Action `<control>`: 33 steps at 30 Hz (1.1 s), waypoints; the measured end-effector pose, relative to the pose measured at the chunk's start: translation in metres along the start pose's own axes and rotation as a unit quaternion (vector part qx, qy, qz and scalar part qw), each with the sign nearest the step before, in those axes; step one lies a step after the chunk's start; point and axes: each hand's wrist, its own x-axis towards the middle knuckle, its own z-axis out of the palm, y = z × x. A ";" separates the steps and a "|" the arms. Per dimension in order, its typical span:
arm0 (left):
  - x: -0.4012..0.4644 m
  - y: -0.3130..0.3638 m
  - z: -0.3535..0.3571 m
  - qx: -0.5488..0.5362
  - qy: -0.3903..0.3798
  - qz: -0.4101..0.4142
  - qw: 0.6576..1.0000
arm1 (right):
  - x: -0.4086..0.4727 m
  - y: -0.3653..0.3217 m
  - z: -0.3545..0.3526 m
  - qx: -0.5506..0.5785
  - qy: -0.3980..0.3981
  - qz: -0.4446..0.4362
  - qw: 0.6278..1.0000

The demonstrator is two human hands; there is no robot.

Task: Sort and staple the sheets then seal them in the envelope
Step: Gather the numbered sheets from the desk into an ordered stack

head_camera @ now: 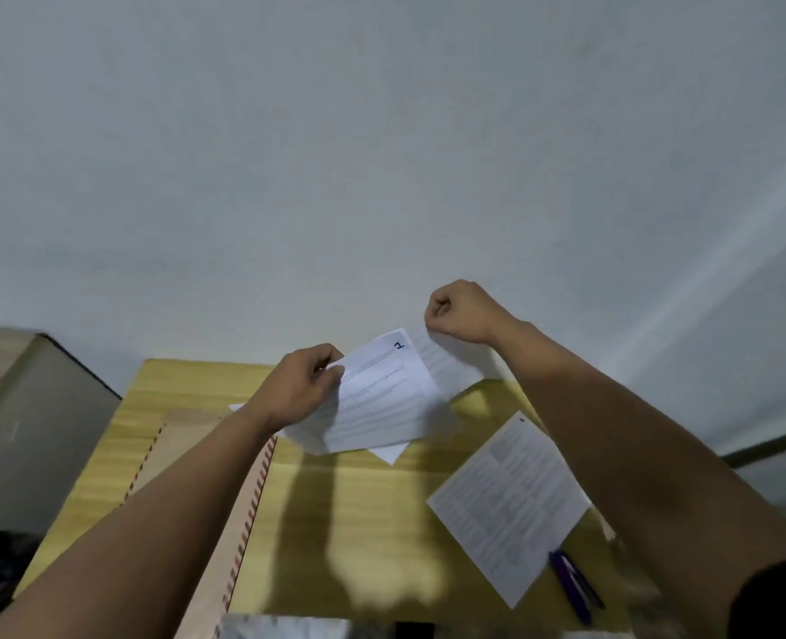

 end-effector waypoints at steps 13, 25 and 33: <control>-0.047 0.061 -0.092 -0.019 0.156 0.152 0.976 | -0.092 -0.164 -0.044 0.254 -0.003 -0.046 0.966; -0.064 0.088 -0.122 -0.048 0.209 0.135 0.967 | -0.125 -0.206 -0.057 0.237 0.038 -0.068 0.969; -0.054 0.093 -0.113 0.053 0.223 0.133 0.964 | -0.127 -0.185 -0.050 0.212 0.127 -0.070 0.966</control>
